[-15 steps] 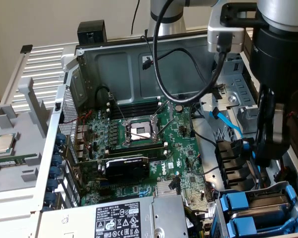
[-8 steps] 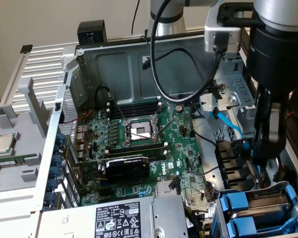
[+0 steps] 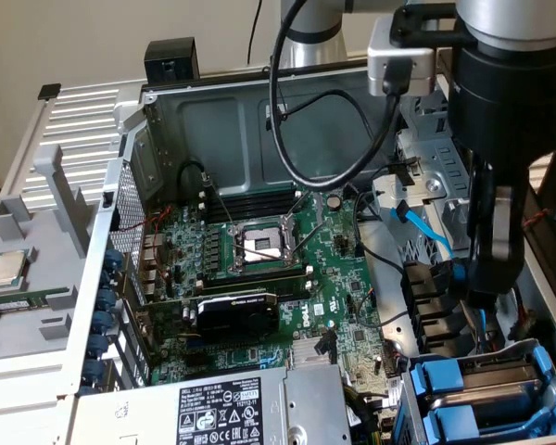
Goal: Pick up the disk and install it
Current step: 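Insert the first disk wire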
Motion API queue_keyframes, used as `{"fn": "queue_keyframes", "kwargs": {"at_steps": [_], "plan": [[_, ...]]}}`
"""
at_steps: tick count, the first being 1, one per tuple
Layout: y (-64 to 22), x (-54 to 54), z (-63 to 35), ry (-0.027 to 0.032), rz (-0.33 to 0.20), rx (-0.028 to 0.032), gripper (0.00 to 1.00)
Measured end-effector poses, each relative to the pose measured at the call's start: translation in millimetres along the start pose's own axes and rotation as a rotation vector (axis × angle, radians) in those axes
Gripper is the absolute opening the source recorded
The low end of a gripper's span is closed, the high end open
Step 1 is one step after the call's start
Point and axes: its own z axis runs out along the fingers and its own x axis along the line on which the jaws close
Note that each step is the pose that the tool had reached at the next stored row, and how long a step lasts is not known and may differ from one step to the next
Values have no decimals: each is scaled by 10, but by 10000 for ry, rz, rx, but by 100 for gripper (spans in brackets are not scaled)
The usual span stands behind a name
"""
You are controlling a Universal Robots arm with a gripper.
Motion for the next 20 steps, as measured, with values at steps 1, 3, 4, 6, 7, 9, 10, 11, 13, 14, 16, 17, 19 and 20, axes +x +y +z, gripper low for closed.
{"fn": "queue_keyframes", "kwargs": {"at_steps": [1, 3, 4, 6, 7, 9, 10, 11, 13, 14, 16, 17, 19, 20], "plan": [[7, -9, -3, 6, 0, 92, 35], [23, -25, -10, 19, 0, 257, 35], [32, -30, -12, 35, -1, 323, 35], [55, -35, -15, 80, -8, 453, 35], [67, -35, -17, 95, -10, 507, 35], [95, -30, -21, 132, -15, 585, 35], [109, -25, -23, 154, -18, 615, 35], [123, -19, -25, 172, -19, 646, 35], [144, -11, -28, 209, -13, 735, 35], [148, -9, -29, 227, -1, 796, 35], [151, -8, -27, 284, 48, 930, 35], [153, -7, -23, 311, 85, 988, 35], [157, -5, -18, 352, 165, 1091, 35], [160, -4, -17, 360, 201, 1141, 35]]}}
